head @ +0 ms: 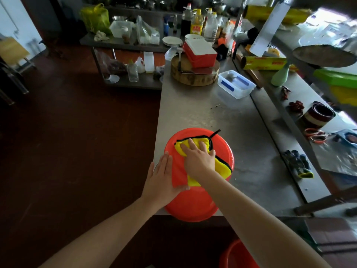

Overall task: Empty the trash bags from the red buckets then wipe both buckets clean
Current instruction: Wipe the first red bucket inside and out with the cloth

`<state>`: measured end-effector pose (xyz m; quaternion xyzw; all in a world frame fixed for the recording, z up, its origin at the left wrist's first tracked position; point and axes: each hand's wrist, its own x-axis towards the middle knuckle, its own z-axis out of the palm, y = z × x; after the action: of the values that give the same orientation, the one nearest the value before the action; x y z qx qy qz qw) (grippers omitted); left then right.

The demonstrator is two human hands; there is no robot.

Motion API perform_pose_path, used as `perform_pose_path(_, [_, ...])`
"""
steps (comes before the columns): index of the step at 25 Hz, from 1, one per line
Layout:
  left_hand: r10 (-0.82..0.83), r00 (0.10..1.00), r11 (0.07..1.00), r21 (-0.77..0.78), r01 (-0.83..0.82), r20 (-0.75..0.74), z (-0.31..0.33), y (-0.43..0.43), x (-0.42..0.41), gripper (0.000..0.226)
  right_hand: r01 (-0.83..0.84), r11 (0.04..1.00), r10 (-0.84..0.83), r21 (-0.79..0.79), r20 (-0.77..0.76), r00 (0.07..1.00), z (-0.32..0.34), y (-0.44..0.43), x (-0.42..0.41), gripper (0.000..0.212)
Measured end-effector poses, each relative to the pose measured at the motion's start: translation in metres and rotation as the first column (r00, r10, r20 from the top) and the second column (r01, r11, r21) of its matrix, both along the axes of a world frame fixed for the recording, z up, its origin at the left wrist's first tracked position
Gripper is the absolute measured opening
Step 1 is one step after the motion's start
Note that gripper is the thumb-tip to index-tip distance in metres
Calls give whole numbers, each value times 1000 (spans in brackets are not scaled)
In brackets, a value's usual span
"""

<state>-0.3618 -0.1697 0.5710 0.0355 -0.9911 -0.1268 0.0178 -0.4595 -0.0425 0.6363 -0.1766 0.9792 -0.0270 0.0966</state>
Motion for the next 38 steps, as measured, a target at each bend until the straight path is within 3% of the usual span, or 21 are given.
perform_pose_path(5, [-5,1000,1000,0,5,27,3,-1,1,126,49,999,-49,13,8,999,3,-14,-32,67])
perform_pose_path(13, [12,1000,999,-42,-13,-29,-2,4,4,122,-66,997,65,43,22,998,3,36,55,77])
perform_pose_path(16, [7,999,999,-48,-10,-51,-5,4,5,119,-83,996,83,35,17,996,7,43,70,70])
perform_pose_path(20, [-6,1000,999,-37,5,-30,-5,1,2,122,-86,995,84,50,39,996,5,31,48,80])
perform_pose_path(28, [-25,1000,999,-37,25,7,1,-1,2,123,38,998,-38,46,7,999,-1,-15,-42,69])
perform_pose_path(38, [-24,999,993,-118,20,-28,2,4,9,120,-84,994,80,74,63,995,4,52,54,69])
